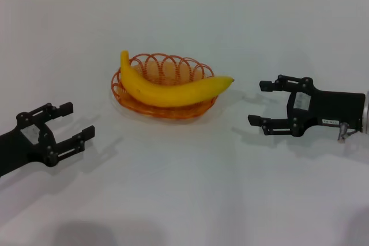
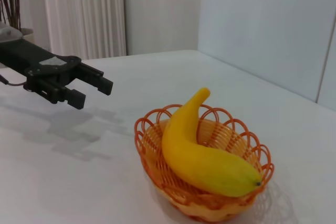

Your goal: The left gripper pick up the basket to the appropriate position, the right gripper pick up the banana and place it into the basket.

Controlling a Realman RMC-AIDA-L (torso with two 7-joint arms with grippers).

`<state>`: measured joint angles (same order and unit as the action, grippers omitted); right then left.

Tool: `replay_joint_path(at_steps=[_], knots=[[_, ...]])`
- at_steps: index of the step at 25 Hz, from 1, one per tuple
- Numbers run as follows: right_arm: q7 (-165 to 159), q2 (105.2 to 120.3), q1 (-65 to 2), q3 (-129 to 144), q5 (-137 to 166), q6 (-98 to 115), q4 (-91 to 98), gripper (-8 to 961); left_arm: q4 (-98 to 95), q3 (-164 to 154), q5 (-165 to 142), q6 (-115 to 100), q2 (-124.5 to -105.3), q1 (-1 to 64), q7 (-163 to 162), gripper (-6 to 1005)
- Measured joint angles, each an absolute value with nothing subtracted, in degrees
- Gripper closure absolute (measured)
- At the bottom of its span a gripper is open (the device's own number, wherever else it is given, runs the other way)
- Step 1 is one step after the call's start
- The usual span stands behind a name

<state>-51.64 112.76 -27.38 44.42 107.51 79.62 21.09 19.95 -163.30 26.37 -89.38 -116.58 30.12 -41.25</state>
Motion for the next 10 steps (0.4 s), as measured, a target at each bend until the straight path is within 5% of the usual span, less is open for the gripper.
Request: replay_joint_path(at_steps=[10], knots=[[-52.05, 111.64, -26.13, 41.71, 107.14, 82.71, 21.25, 106, 19.96, -163.30, 26.37, -89.20, -116.54, 29.84, -40.89, 269]])
